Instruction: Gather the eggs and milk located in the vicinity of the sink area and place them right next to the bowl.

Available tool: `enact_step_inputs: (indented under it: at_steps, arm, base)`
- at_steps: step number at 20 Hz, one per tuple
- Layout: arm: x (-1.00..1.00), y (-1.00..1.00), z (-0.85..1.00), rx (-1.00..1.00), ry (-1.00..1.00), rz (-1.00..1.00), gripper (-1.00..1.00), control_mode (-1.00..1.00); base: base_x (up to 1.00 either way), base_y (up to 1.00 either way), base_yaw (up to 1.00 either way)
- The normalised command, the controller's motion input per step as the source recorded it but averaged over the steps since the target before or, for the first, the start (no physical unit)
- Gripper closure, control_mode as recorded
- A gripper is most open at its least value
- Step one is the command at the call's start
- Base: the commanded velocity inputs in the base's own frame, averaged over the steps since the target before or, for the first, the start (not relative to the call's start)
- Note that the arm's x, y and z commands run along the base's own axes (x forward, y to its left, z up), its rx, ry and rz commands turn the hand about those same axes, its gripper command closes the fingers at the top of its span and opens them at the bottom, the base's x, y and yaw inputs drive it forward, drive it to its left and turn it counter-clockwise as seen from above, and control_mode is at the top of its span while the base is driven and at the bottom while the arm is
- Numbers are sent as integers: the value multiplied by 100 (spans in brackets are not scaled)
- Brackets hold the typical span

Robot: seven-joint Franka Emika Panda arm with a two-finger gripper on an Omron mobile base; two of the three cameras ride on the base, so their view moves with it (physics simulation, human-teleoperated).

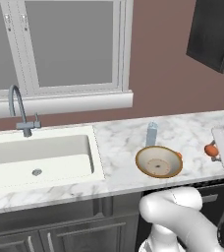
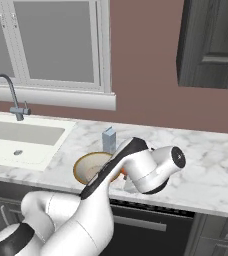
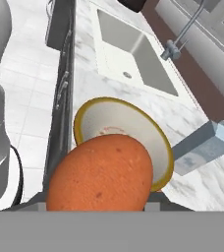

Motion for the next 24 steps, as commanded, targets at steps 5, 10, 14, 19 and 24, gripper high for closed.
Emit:
enact_step_inputs:
  at_steps: [5,10,14,19,24]
  arm:
    - [22,0,-32,0,10,-3,100,-100]
    - [17,0,-32,0,15,-5,100,-100]
    - [13,0,-25,0,13,-6,100,-100]
    - [12,0,-31,0,6,-6,100,-100]
    - [7,0,-32,0,1,-7,100,-100]
  base:
    - [0,0,0]
    - [0,0,0]
    - [0,0,0]
    - [0,0,0]
    - [0,0,0]
